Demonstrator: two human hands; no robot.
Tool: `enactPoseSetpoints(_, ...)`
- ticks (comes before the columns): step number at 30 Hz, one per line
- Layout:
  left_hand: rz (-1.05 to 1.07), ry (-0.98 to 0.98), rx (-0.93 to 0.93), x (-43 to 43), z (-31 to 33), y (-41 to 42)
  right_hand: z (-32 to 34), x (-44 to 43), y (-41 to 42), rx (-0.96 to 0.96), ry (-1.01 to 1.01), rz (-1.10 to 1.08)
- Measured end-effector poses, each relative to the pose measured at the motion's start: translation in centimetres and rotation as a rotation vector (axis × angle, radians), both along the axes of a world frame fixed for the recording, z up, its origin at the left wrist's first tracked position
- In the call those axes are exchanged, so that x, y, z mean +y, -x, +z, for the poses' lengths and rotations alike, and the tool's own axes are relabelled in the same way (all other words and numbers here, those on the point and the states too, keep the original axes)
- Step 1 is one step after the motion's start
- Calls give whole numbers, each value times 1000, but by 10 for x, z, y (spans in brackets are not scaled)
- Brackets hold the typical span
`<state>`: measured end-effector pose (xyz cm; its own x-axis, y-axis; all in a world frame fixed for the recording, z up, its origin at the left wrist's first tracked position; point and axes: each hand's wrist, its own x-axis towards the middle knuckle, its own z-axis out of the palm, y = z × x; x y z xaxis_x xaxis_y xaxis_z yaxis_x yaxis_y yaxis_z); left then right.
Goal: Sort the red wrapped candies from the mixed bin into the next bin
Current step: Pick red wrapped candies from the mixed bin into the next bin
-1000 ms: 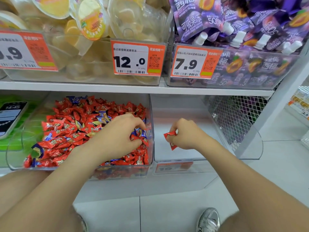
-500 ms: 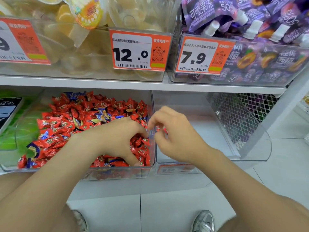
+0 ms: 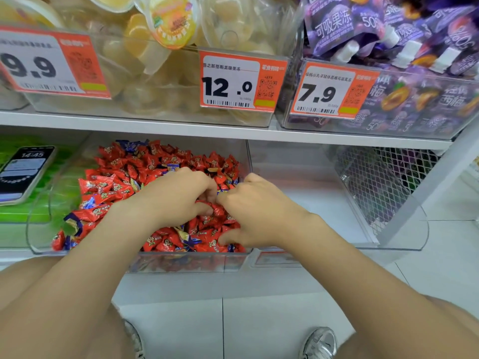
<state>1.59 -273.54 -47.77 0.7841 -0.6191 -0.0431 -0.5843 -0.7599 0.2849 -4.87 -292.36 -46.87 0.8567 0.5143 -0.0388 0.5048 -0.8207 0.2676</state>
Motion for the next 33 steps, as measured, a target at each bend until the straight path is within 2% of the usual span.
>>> enactPoseSetpoints(3,28,56,34,5,3,0,-3,9,-6,31,34,-40)
enactPoseSetpoints(9,52,123,85,2,5,5,-4,13,-7,77,-104,-75)
enactPoseSetpoints(14,92,303,32,2,8,6,-6,6,-8,78,-612,-185)
enactPoseSetpoints(17,167,445,8,2,15,10,-12,7,3,-14,-819,-201)
enactPoseSetpoints(19,222,583,91,1,17,13,-13,3,9,-134,-993,-230)
enactPoseSetpoints(21,285,730,240,-3,18,18,-14,-7,12,-172,-1218,-326)
enactPoseSetpoints(23,320,826,363,-10,18,26,-14,-18,12,-95,-1481,-461)
enactPoseSetpoints(25,327,904,433,-18,19,35,-12,-33,10,36,-1651,-659)
enactPoseSetpoints(26,330,945,449,-22,19,39,-10,-42,10,115,-1642,-758)
enactPoseSetpoints(28,322,1019,455,-30,19,46,-8,-64,9,234,-1440,-866)
enactPoseSetpoints(30,283,1050,406,-38,17,51,-13,-82,3,323,-1215,-870)
enactPoseSetpoints(33,204,1028,313,-52,17,53,-17,-92,-5,443,-1095,-850)
